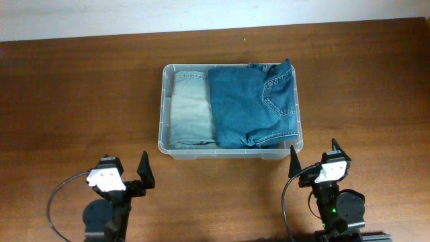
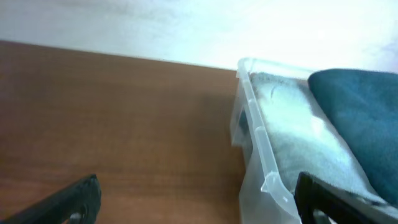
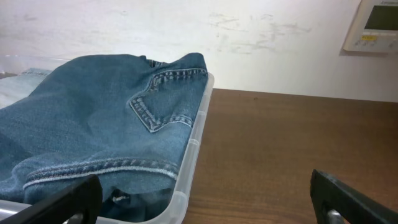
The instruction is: Pack container
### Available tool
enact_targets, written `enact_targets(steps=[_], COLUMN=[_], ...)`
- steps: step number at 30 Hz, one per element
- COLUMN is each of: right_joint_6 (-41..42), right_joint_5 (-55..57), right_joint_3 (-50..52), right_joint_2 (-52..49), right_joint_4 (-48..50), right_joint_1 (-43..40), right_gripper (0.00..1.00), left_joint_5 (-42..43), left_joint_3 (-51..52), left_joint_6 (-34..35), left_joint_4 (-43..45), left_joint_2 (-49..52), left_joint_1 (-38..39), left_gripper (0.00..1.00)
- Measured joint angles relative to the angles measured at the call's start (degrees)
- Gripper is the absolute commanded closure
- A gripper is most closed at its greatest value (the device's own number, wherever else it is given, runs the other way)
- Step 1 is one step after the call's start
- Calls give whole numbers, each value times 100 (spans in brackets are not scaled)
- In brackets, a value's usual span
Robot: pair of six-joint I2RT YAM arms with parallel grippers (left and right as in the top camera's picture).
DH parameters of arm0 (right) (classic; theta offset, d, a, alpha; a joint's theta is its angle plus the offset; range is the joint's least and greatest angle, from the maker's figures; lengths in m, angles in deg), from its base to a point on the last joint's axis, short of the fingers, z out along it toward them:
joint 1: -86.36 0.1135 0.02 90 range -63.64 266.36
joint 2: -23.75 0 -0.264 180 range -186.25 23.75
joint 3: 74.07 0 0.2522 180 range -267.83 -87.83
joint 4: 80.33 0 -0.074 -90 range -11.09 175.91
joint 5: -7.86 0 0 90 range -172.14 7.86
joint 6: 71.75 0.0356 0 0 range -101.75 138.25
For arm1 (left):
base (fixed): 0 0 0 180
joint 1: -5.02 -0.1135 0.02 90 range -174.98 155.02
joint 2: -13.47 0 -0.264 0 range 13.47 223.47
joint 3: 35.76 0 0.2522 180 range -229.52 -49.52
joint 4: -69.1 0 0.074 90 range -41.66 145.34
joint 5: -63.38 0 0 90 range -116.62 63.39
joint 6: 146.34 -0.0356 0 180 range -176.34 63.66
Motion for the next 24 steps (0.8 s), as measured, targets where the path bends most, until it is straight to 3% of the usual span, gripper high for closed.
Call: enact_targets(steps=[12,24], right_joint_6=[-2,-2], right_joint_5=[0,0], right_joint_3=[0,0], right_joint_2=[0,0], right_joint_4=[0,0], right_joint_1=[0,0], right_gripper=[1,1], left_joint_5=[90,127], left_joint_3=[715,750], left_joint_6=[-98,-1036], left_joint_4=[254,273], left_joint_2=[-811,-1091], left_joint_1=[0,-50], left_gripper=[1,1])
